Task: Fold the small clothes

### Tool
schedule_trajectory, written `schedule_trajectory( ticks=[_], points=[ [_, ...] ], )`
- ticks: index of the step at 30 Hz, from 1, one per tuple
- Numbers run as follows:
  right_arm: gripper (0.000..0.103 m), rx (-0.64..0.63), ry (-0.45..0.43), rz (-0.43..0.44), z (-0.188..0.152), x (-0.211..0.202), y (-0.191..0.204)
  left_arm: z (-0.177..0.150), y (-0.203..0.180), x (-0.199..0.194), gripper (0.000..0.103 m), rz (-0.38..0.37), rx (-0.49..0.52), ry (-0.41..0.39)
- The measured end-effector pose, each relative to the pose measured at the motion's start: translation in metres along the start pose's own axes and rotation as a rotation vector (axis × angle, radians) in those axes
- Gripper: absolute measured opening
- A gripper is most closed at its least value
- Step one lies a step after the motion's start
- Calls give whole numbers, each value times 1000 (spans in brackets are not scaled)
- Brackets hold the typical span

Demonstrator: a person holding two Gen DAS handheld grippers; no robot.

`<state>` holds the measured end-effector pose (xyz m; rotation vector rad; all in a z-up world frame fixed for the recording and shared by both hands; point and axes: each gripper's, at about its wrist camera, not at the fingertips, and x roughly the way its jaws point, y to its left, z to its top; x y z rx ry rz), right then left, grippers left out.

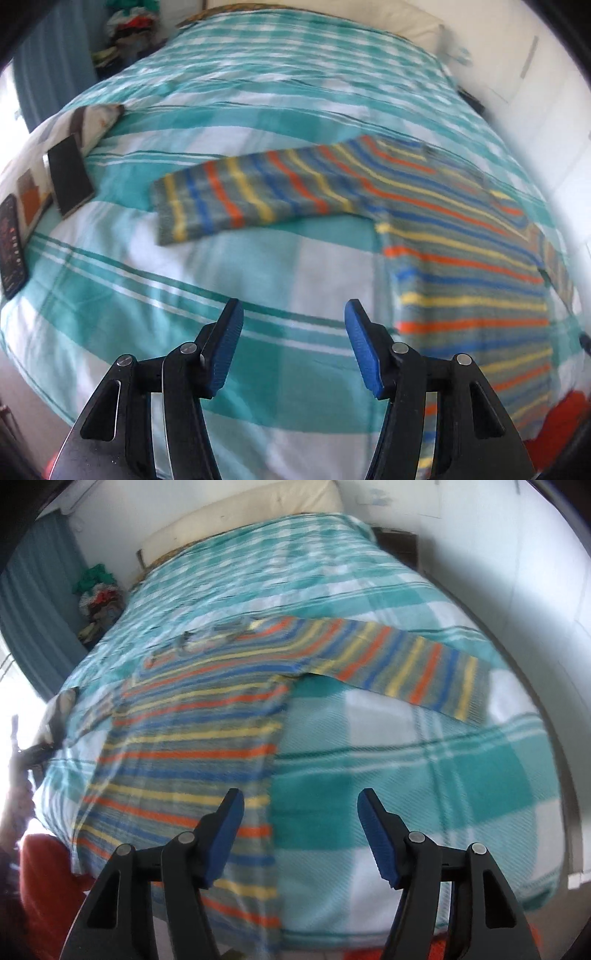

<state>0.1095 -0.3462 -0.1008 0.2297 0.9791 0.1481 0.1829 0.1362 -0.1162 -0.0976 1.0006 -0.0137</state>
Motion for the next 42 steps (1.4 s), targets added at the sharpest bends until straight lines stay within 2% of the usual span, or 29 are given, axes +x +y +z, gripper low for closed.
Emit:
schedule_trajectory(
  ticks=[2, 4, 5, 6, 7, 8, 9, 11, 12, 13, 15, 16, 18, 21, 24, 26, 27, 29, 31, 33, 42],
  points=[
    [64, -66, 36, 59, 7, 23, 25, -23, -33, 5, 59, -58, 82, 14],
    [64, -121, 86, 110, 1, 45, 43, -46, -57, 14, 53, -108, 143, 71],
    [64, -140, 143, 131, -6, 58, 48, -58, -65, 19, 46, -119, 177, 111],
    [64, -149, 201, 125, -16, 69, 48, -72, -73, 24, 39, -108, 225, 156],
    [64, -157, 259, 101, -27, 78, 46, -85, -77, 24, 39, -129, 283, 198],
    [61, -168, 316, 57, -42, 83, 41, -96, -79, 20, 39, -109, 332, 191],
    [54, -178, 331, 35, -52, 81, 36, -104, -79, 13, 39, -87, 374, 179],
    [51, -191, 329, -14, -67, 66, 29, -109, -76, 3, 40, -51, 415, 191],
    [57, -193, 345, -68, -71, 63, 27, -108, -74, 0, 42, -35, 417, 197],
    [57, -182, 353, -93, -73, 56, 24, -106, -73, -3, 44, -18, 414, 201],
    [57, -156, 331, -93, -72, 43, 22, -99, -71, -9, 50, 7, 384, 191],
    [57, -158, 308, -98, -71, 35, 24, -96, -71, -15, 52, 2, 363, 173],
    [57, -180, 250, -95, -70, 18, 37, -86, -77, -29, 66, -43, 317, 115],
    [58, -190, 180, -57, -68, 7, 57, -80, -94, -39, 79, -107, 297, 35],
    [61, -195, 139, -32, -65, 15, 77, -85, -118, -28, 80, -117, 342, 26],
    [61, -210, 121, -52, -70, 26, 83, -95, -129, -9, 80, -103, 372, 70],
    [62, -222, 125, -75, -74, 33, 85, -102, -132, 1, 80, -88, 381, 106],
    [62, -211, 218, -122, -86, 54, 83, -125, -134, 14, 83, -76, 381, 181],
    [64, -181, 273, -124, -95, 64, 78, -136, -131, 13, 91, -77, 380, 156],
    [65, -178, 269, -121, -94, 62, 78, -140, -134, 12, 94, -68, 408, 164],
    [72, -210, 283, -149, -95, 70, 84, -142, -138, 14, 97, -70, 406, 180]
  ],
)
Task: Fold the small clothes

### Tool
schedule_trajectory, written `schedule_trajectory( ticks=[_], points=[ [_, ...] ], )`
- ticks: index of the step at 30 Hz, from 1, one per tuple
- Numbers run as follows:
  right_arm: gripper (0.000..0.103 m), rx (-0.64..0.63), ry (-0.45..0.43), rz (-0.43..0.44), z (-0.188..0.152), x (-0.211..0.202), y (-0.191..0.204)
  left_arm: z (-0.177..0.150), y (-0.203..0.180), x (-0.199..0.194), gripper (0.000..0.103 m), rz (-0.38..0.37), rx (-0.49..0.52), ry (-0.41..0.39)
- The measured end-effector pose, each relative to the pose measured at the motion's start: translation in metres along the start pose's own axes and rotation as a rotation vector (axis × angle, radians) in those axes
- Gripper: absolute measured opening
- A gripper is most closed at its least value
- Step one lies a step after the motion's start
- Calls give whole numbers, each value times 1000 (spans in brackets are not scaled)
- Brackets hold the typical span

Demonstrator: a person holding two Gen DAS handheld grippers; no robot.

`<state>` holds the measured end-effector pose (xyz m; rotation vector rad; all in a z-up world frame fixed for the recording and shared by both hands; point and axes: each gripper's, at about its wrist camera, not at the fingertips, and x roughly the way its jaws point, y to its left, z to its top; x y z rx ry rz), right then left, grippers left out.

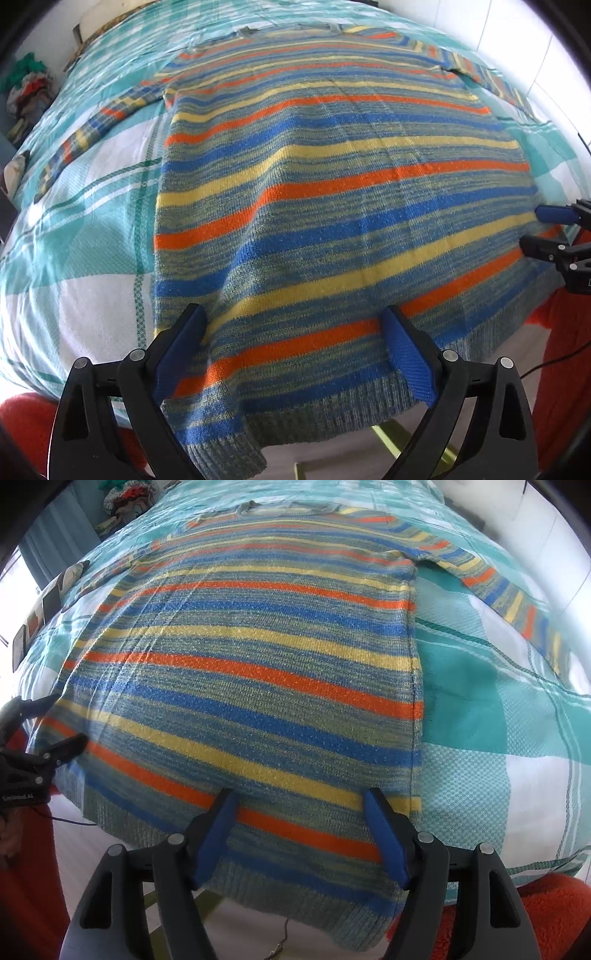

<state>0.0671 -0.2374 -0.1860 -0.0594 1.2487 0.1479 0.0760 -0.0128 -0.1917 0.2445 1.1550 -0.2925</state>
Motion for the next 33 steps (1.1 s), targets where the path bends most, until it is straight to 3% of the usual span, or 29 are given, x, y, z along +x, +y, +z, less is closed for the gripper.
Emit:
schedule_trajectory(
  ticks=[33],
  points=[
    [77, -19, 15, -12, 2, 4, 4, 2, -1, 5, 101, 3, 19, 5]
  ],
)
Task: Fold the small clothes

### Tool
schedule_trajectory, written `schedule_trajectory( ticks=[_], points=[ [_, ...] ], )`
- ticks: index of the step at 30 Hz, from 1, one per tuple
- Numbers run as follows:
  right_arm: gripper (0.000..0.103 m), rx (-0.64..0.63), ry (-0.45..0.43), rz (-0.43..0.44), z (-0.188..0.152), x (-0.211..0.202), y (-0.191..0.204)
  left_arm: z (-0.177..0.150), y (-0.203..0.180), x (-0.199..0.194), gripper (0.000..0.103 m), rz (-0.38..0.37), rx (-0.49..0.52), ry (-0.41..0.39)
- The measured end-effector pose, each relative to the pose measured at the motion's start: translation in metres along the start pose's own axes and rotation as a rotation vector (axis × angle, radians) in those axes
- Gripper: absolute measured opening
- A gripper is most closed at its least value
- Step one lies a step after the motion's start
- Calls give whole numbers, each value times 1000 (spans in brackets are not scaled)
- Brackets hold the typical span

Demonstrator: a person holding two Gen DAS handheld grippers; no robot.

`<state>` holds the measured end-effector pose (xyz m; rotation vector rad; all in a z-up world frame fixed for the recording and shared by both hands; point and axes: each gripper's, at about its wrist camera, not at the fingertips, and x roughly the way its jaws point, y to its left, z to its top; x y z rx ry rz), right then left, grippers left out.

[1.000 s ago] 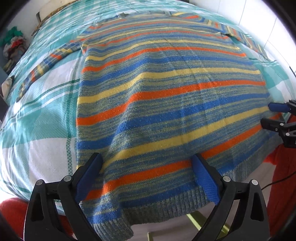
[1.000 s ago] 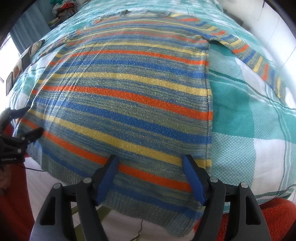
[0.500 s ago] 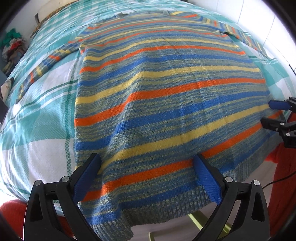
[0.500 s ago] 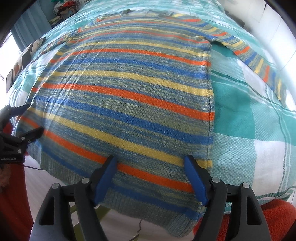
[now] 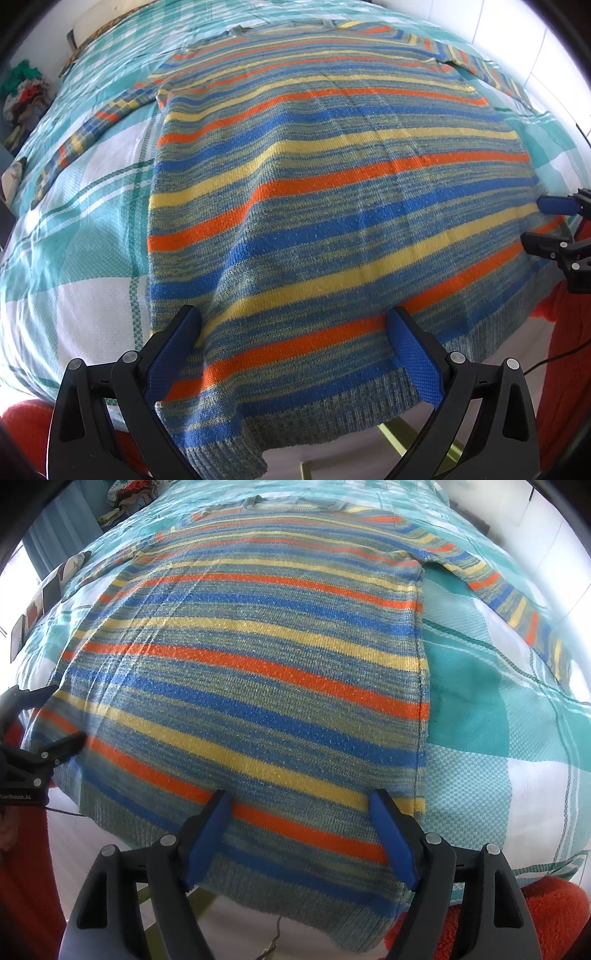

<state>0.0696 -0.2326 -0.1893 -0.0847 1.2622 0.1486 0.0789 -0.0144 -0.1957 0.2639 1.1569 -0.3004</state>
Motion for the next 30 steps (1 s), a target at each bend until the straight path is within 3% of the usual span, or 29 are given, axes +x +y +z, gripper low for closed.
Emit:
schedule_trajectory(
  ticks=[30],
  points=[
    [82, -9, 12, -10, 3, 3, 4, 0, -2, 0, 102, 2, 3, 0]
  ],
)
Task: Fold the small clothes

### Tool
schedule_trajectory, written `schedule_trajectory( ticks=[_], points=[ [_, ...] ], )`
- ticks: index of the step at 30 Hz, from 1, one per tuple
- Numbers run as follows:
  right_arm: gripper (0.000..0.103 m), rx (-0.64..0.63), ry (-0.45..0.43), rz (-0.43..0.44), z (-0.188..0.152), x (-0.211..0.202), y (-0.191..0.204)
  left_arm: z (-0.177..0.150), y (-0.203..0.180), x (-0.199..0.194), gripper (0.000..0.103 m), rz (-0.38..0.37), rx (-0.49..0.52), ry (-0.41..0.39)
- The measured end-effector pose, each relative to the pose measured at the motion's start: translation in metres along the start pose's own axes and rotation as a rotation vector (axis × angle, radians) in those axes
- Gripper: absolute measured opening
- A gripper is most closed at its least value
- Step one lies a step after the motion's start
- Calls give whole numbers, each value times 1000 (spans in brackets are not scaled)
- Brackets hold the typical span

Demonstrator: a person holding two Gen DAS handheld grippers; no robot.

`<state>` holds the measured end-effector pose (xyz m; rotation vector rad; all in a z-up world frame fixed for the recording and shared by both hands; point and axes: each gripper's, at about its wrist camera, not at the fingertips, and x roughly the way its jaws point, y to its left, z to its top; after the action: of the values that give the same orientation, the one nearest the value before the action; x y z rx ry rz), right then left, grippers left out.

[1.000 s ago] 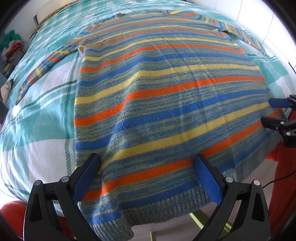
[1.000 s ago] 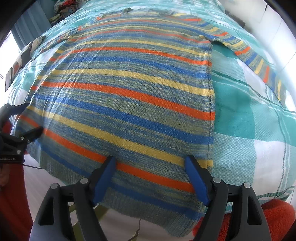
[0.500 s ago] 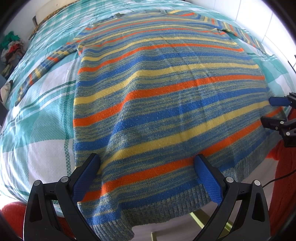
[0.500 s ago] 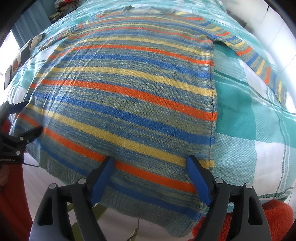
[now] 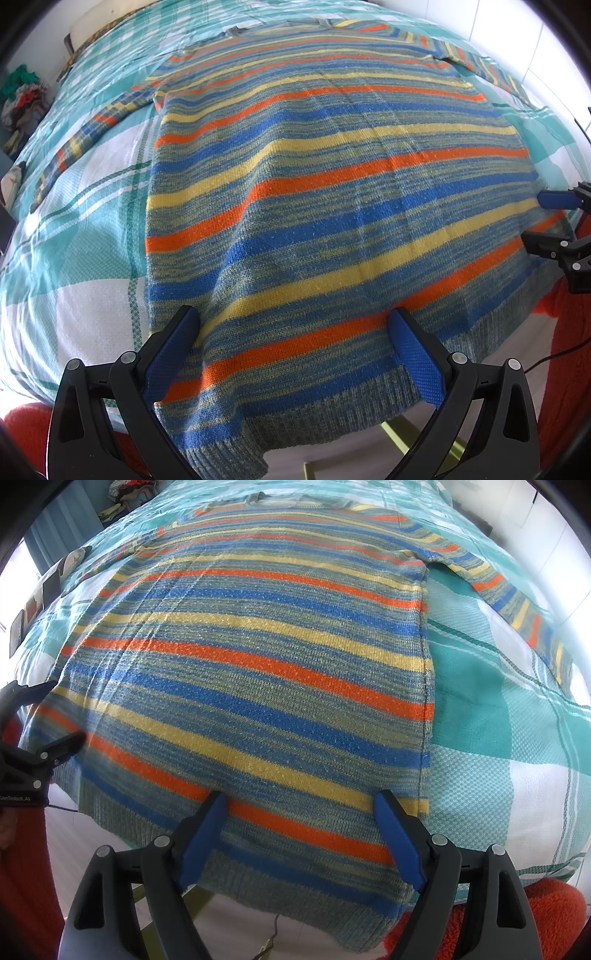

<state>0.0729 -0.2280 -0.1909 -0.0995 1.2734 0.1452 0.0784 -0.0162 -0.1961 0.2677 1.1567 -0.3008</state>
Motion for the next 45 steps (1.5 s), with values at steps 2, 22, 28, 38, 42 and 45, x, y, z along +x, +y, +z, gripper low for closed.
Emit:
schedule_trajectory(
  ticks=[2, 22, 28, 38, 42, 45],
  points=[
    [82, 2, -2, -1, 0, 0, 0, 0, 0, 0, 102, 0, 0, 0],
    [83, 54, 51, 65, 5, -32, -28, -14, 7, -42, 100, -87, -23, 44],
    [83, 186, -102, -9, 20, -70, -126, 0, 69, -84, 100, -76, -190, -74],
    [74, 797, -321, 119, 64, -57, -364, -2, 160, -79, 100, 24, -573, -131],
    [69, 902, -261, 187, 74, -18, -392, -15, 164, -69, 100, 58, -606, -102],
    [67, 942, -256, 205, 77, 0, -397, -19, 165, -64, 100, 80, -609, -91]
  ],
)
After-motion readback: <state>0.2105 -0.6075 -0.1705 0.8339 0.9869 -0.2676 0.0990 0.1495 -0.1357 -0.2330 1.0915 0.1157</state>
